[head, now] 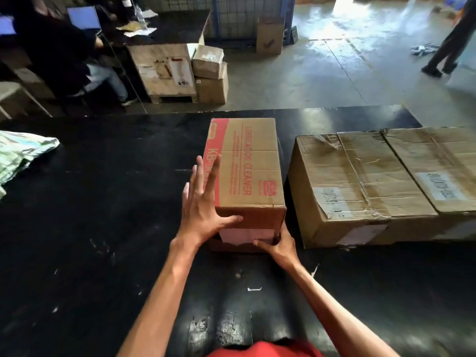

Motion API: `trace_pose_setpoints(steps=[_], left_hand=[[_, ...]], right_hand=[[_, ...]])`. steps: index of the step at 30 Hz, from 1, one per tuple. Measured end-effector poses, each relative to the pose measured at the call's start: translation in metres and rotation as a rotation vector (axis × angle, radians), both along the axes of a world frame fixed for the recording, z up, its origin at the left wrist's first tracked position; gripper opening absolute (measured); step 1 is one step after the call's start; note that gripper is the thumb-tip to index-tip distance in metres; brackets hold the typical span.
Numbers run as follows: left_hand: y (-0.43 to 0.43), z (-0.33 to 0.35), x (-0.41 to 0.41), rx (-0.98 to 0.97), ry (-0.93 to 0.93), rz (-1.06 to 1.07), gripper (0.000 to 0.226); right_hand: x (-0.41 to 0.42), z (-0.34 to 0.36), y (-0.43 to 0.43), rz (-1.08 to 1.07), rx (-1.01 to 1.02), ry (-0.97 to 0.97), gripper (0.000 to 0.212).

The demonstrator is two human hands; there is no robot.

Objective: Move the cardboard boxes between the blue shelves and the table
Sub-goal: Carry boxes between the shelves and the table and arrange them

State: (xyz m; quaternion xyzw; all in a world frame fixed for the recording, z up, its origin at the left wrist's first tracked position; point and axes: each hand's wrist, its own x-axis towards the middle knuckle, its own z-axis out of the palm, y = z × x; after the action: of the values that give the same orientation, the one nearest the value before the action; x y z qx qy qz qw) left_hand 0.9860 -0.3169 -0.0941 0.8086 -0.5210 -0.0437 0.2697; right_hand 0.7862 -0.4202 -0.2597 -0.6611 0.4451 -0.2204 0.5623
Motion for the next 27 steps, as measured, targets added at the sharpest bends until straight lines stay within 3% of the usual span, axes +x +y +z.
trace_pose_setpoints(steps=[4,9,14,23,27], left_hand=[[-0.023,-0.003,0.004,0.313,-0.263,-0.099,0.135],[-0.01,-0.008,0.026,0.23,-0.236,-0.078,0.127],[0.033,-0.017,0.088,0.101,-0.013,-0.021,0.125],[0.089,-0.059,0.113,-0.101,0.364,0.167,0.122],[0.095,-0.091,0.086,-0.148,0.647,0.243,0.115]], right_hand=[[0.003,-0.015,0.002,0.022,0.093,0.027,0.114],[0.011,-0.04,-0.001,0.016,0.177,-0.008,0.132],[0.031,-0.018,0.011,0.064,0.112,0.004,0.141],[0.062,0.028,-0.003,0.032,-0.186,0.027,0.114],[0.039,0.051,-0.012,0.029,-0.322,0.089,0.11]])
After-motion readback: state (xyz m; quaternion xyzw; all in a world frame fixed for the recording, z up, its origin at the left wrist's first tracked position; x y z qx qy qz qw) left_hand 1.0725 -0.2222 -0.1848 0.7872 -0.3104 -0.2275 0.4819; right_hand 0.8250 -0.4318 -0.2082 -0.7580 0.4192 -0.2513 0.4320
